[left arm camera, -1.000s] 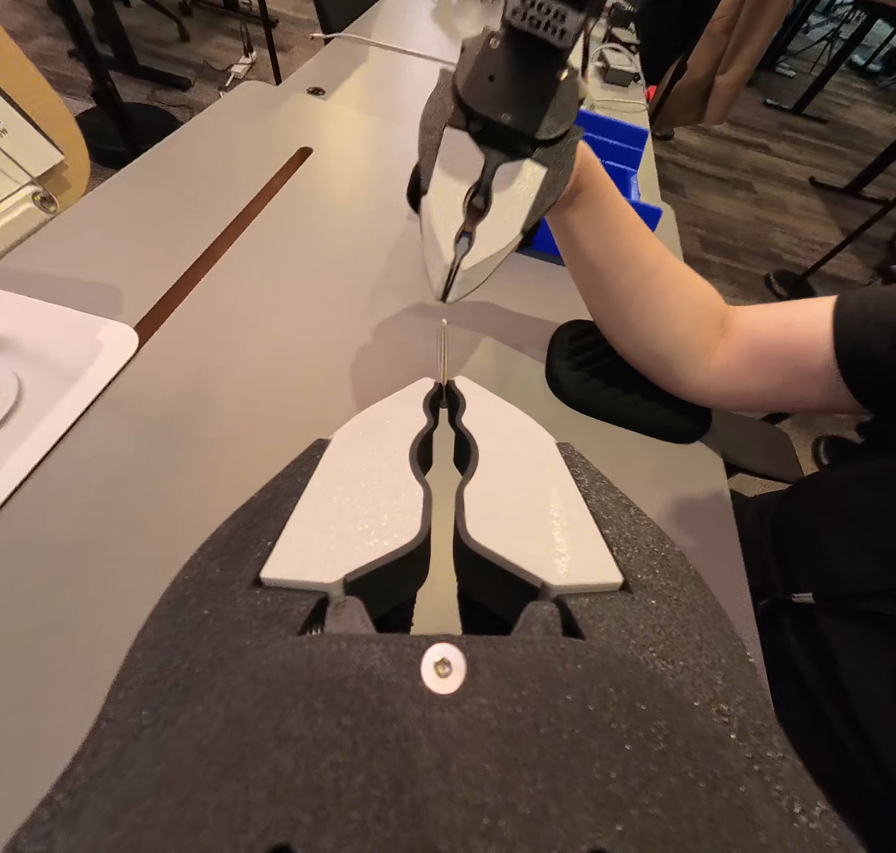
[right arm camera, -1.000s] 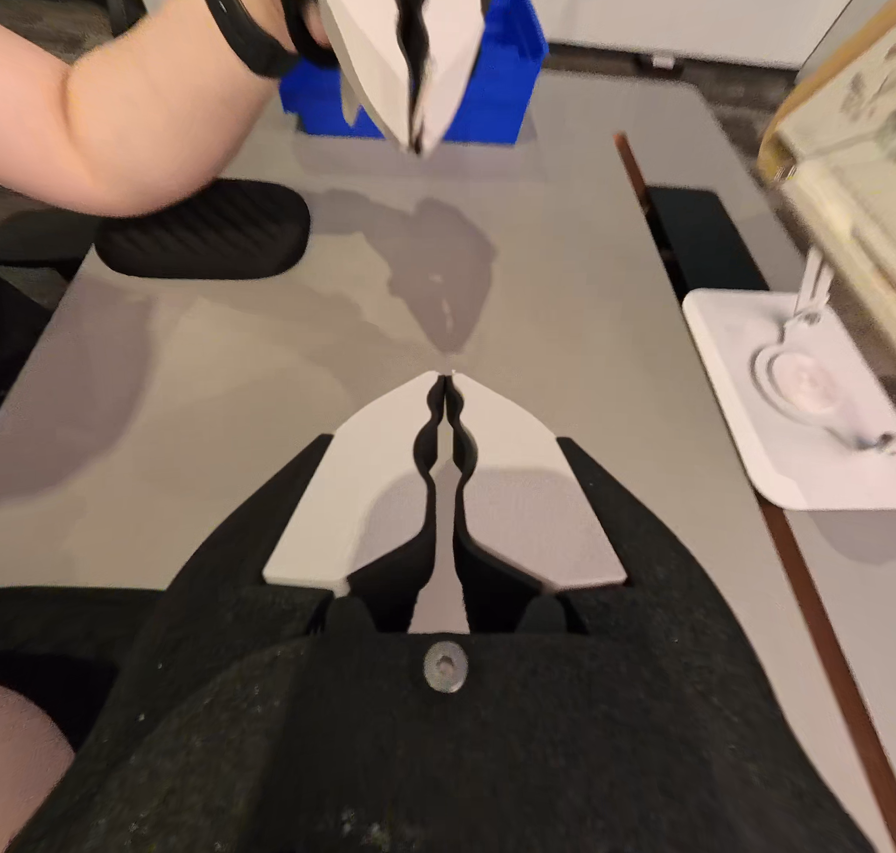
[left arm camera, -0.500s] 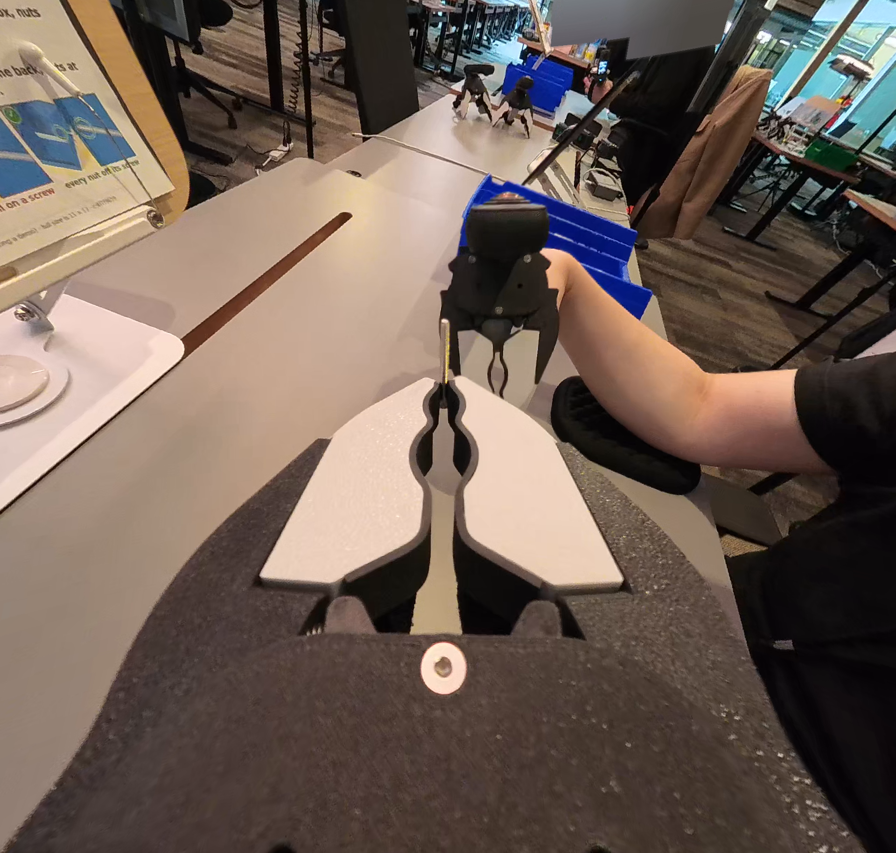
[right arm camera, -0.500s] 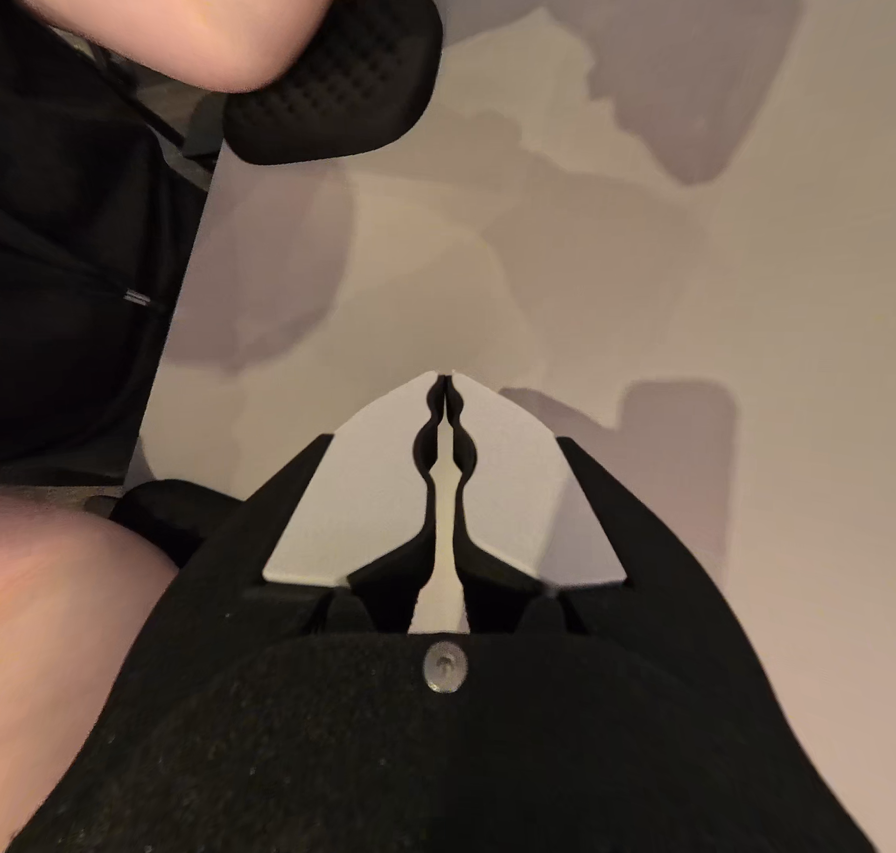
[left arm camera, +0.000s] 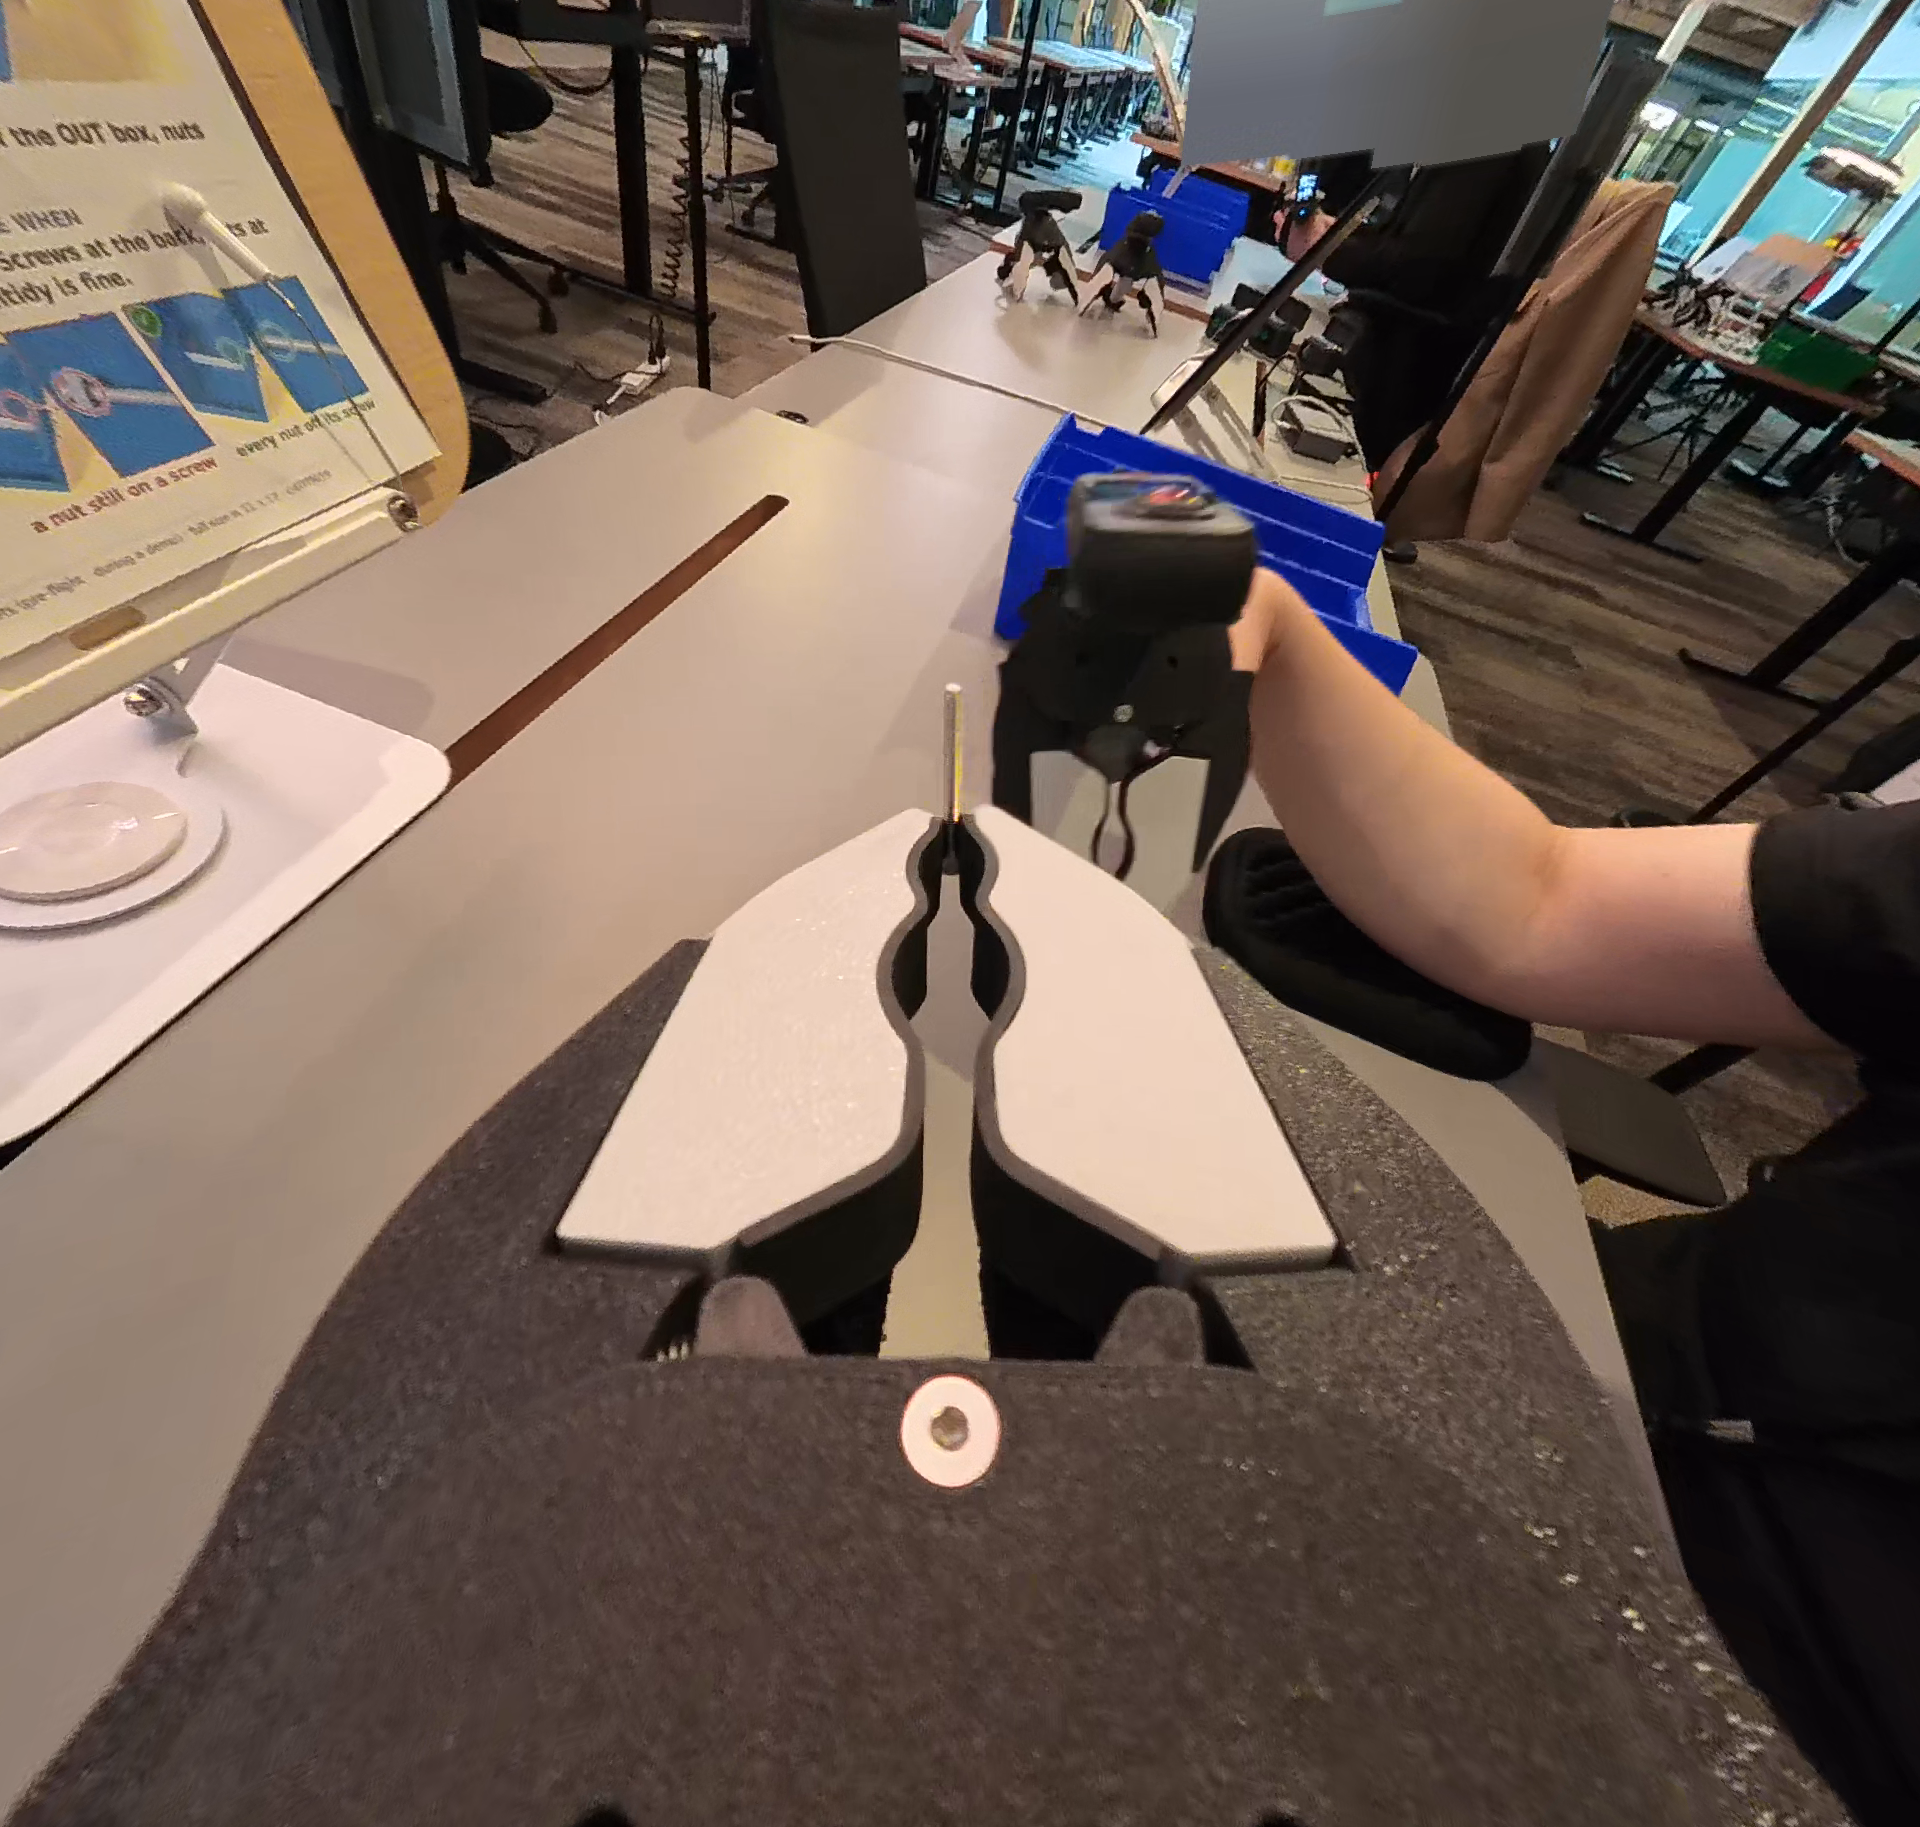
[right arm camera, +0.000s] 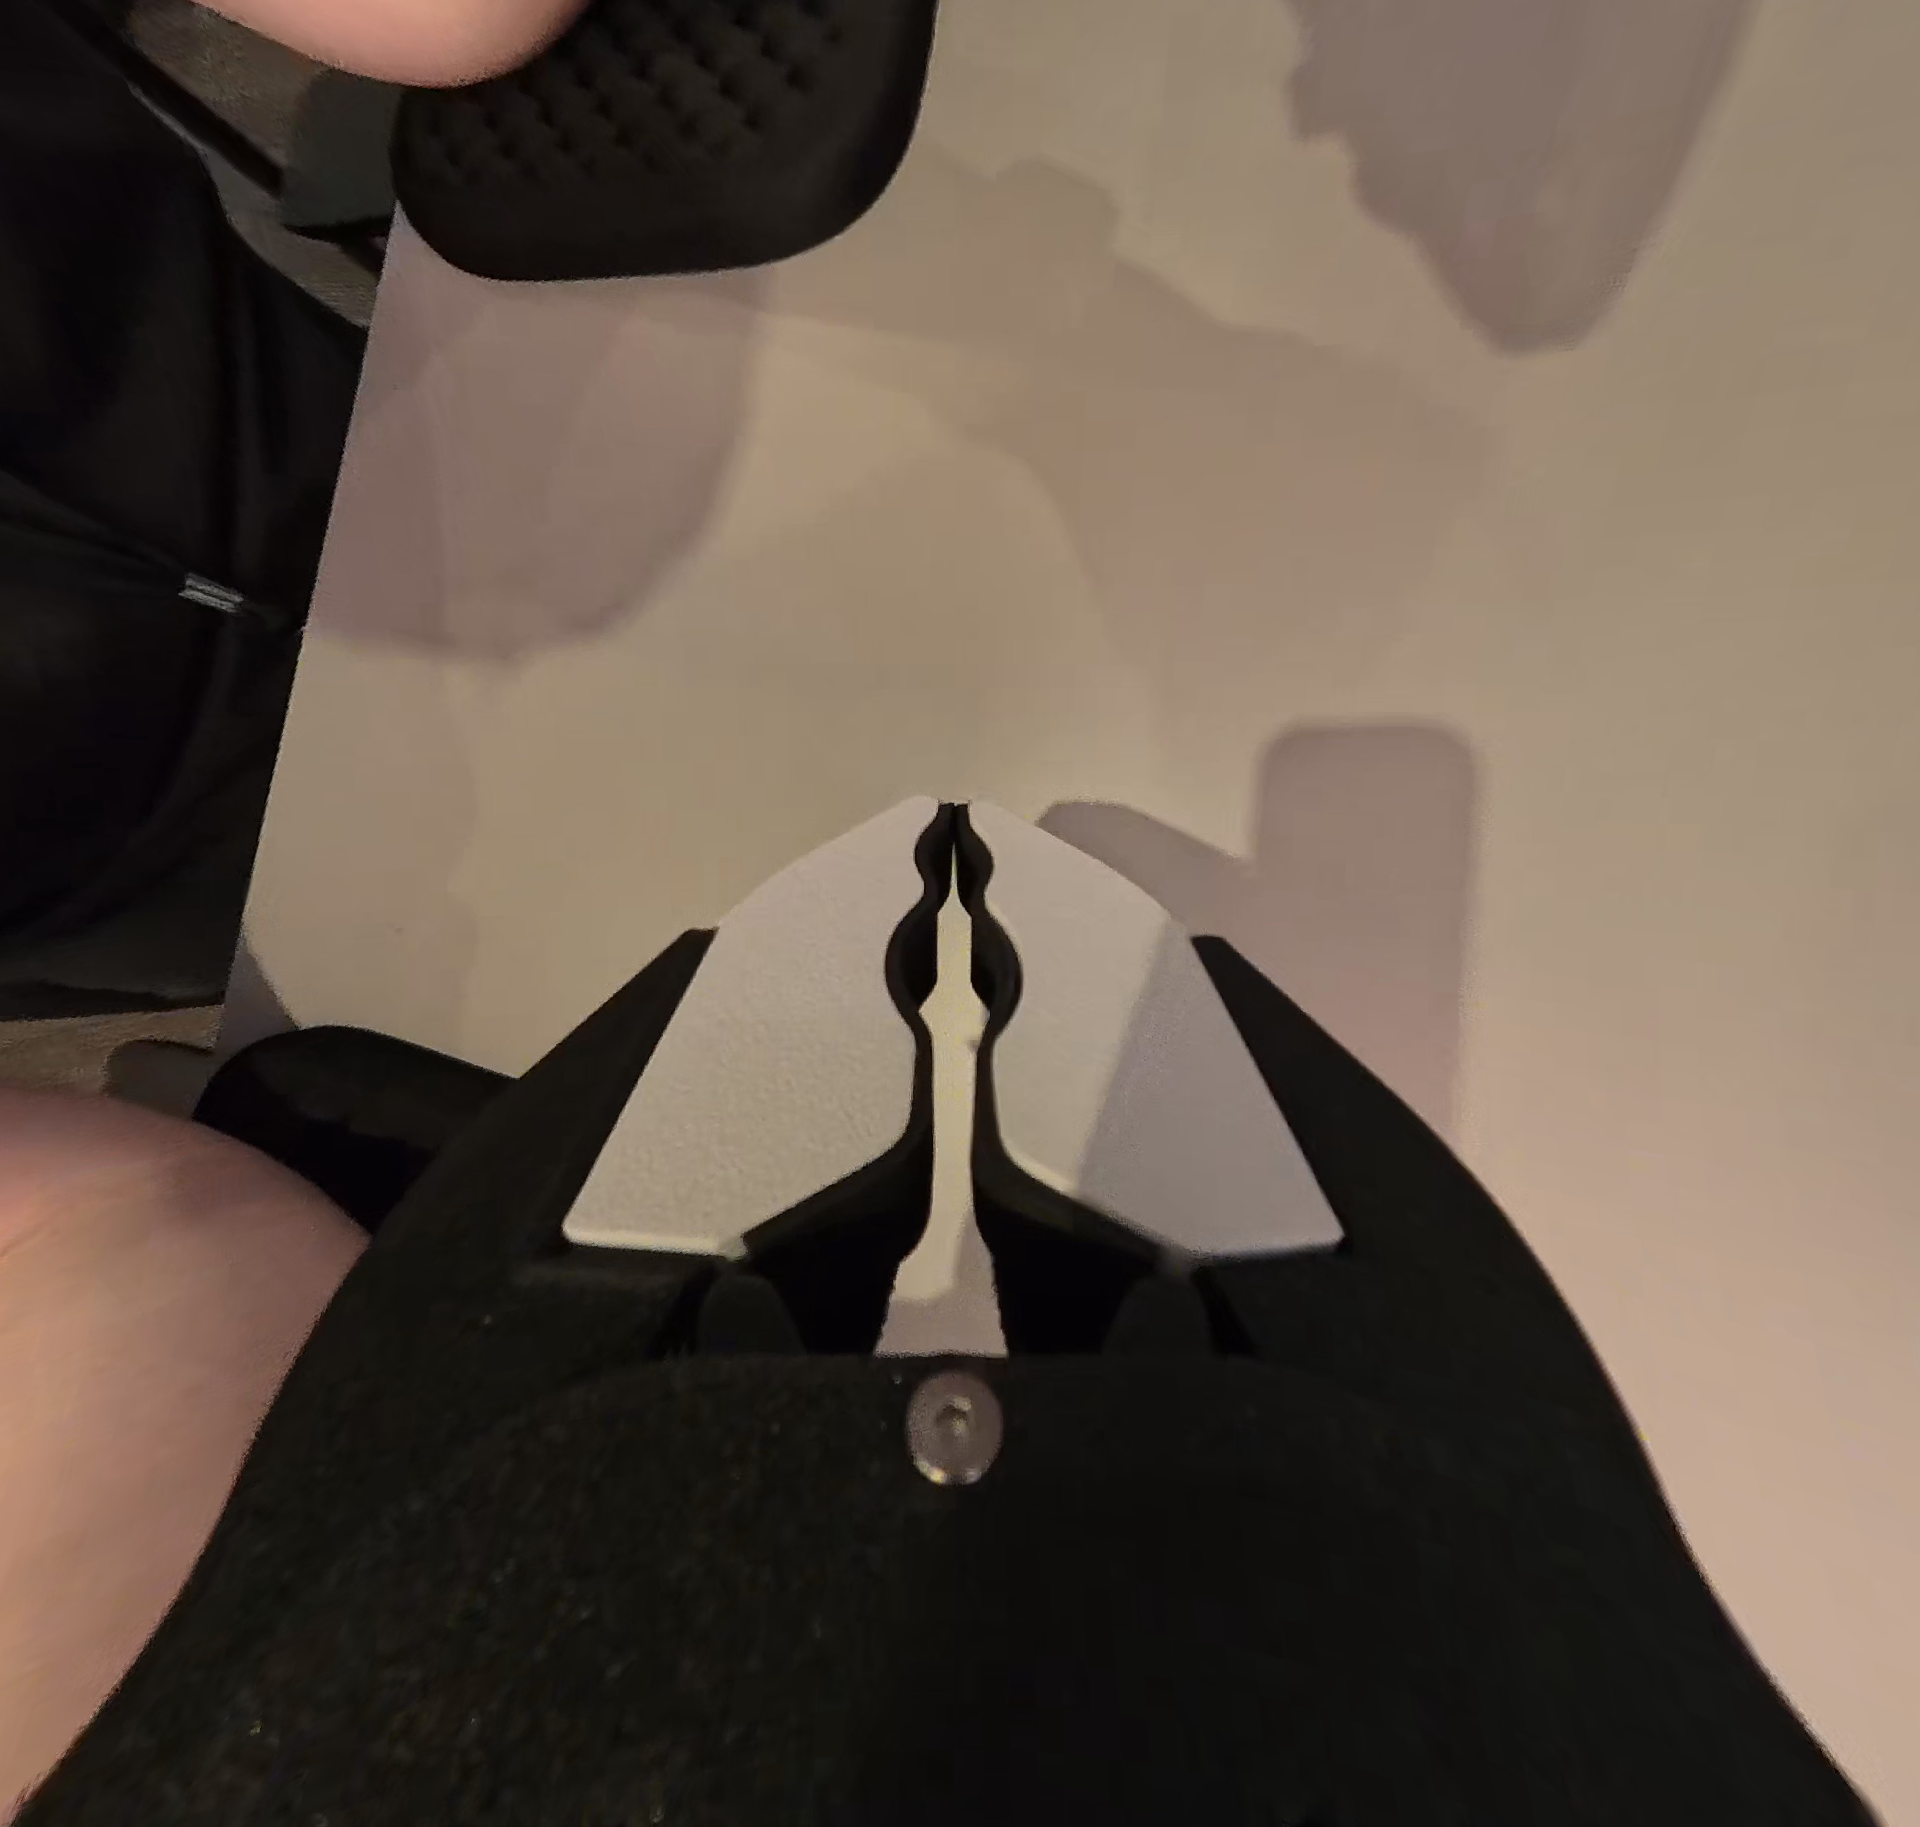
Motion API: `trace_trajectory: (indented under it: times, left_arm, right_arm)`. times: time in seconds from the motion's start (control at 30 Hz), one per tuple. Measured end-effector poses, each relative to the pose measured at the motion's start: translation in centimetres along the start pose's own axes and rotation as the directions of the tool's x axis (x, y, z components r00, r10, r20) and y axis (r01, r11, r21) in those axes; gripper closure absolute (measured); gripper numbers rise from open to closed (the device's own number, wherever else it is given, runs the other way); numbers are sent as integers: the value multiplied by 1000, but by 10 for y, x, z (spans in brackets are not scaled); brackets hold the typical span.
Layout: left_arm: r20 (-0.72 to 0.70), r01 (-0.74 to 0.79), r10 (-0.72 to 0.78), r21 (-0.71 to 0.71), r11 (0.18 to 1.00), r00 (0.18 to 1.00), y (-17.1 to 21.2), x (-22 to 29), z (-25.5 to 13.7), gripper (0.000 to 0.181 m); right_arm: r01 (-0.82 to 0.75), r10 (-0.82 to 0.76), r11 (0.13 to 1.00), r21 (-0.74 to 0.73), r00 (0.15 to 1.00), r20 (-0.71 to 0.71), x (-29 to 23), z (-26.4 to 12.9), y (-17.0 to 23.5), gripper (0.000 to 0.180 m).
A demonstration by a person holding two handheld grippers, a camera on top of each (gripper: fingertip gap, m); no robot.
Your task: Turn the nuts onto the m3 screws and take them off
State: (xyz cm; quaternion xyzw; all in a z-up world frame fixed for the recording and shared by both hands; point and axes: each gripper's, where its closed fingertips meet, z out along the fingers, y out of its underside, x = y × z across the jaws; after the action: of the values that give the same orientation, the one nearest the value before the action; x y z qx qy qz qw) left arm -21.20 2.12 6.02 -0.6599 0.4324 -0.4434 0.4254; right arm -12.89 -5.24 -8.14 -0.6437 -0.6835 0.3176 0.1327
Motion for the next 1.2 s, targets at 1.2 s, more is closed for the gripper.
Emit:
trace_trajectory:
  times: [1.2]
  left_arm:
    - [-29,-42,45,92,995,999,-18,12,-10,179]
  right_arm:
    - [-39,10,997,-68,922,-386,-38,50,63,174]
